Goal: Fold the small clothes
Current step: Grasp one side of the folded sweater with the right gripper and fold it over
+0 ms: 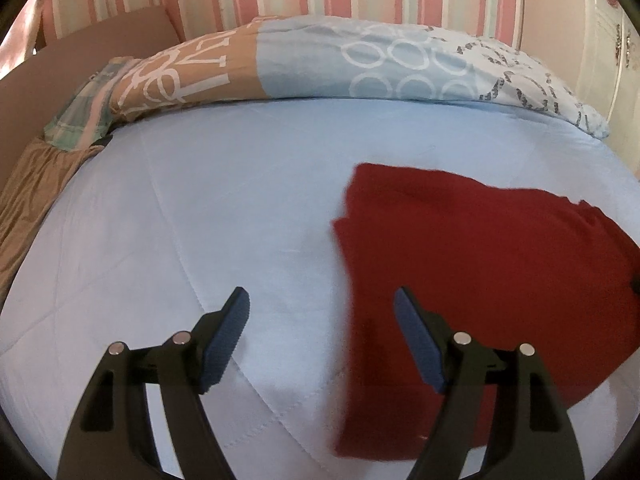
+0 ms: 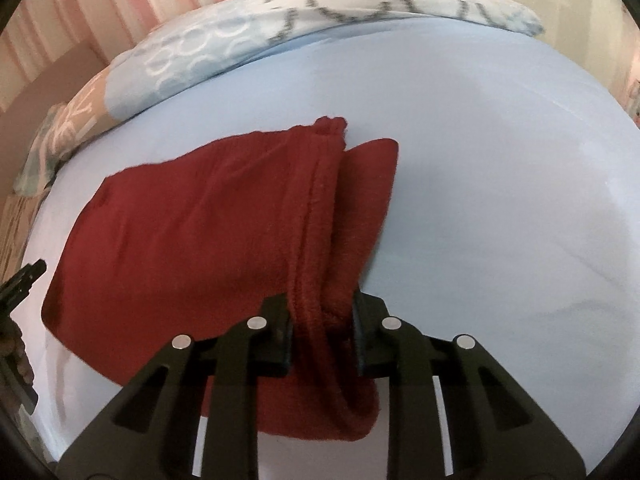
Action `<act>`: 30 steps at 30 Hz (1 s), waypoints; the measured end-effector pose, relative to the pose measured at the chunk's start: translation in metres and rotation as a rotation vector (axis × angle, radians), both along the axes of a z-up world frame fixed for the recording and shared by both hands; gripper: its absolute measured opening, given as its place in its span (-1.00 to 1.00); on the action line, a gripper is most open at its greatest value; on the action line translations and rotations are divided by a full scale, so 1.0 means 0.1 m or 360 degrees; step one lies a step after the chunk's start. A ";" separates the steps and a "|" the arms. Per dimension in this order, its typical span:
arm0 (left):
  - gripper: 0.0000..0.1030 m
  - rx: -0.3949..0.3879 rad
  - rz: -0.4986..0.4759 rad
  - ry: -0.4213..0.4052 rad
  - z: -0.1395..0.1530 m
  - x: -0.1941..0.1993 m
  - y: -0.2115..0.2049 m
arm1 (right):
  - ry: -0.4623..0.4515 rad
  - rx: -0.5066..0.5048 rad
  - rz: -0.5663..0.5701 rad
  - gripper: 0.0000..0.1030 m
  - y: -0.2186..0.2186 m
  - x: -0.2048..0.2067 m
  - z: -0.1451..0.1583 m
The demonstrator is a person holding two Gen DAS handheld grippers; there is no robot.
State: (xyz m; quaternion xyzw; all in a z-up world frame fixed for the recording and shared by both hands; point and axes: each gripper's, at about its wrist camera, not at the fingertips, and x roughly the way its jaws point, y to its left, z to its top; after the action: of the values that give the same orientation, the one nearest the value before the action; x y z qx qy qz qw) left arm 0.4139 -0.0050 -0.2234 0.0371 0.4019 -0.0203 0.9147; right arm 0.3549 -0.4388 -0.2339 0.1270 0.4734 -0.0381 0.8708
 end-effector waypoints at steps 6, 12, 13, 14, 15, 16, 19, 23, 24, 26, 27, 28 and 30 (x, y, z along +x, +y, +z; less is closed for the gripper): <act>0.47 -0.0002 -0.0025 0.0001 0.01 -0.01 -0.08 | -0.0065 -0.0061 -0.0014 -0.59 -0.20 -0.14 0.31; 0.47 -0.0022 -0.0021 -0.0002 0.05 -0.01 -0.08 | -0.0300 0.0082 0.0192 -0.59 0.36 0.01 0.97; 0.47 -0.0025 -0.0019 -0.0008 0.06 -0.02 -0.07 | -0.0318 0.0087 0.0215 -0.59 0.44 0.03 1.02; 0.47 -0.0032 -0.0014 -0.0011 0.08 -0.02 -0.05 | -0.0340 0.0091 0.0243 -0.58 0.58 0.07 1.09; 0.47 -0.0039 -0.0009 -0.0012 0.09 -0.03 -0.03 | -0.0358 0.0101 0.0267 -0.58 0.69 0.09 1.14; 0.47 -0.0042 -0.0004 -0.0017 0.11 -0.03 0.00 | -0.0371 0.0110 0.0291 -0.58 0.81 0.12 1.19; 0.47 -0.0049 0.0016 -0.0030 0.15 -0.05 0.11 | -0.0393 0.0079 0.0358 -0.58 1.30 0.24 1.22; 0.47 -0.0053 0.0049 -0.0043 0.20 -0.10 0.34 | -0.0358 0.0088 0.0411 -0.58 1.84 0.36 1.08; 0.47 -0.0052 0.0055 -0.0044 0.21 -0.10 0.38 | -0.0338 0.0081 0.0425 -0.58 2.02 0.39 1.00; 0.47 -0.0050 0.0080 -0.0048 0.22 -0.13 0.52 | -0.0297 0.0049 0.0438 -0.58 2.28 0.44 0.86; 0.47 -0.0047 0.0090 -0.0048 0.22 -0.13 0.58 | -0.0261 0.0017 0.0450 -0.58 2.45 0.47 0.74; 0.47 -0.0048 0.0104 -0.0047 0.22 -0.14 0.65 | -0.0230 -0.0009 0.0458 -0.58 2.57 0.48 0.64; 0.47 -0.0049 0.0124 -0.0045 0.23 -0.16 0.75 | -0.0162 -0.0048 0.0469 -0.57 2.77 0.50 0.42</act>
State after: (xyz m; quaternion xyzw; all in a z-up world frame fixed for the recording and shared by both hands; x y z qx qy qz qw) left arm 0.3975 0.0702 -0.2007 0.0075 0.3896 0.0097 0.9209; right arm 0.4044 -0.1619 -0.1917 0.0447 0.4415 0.0895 0.8917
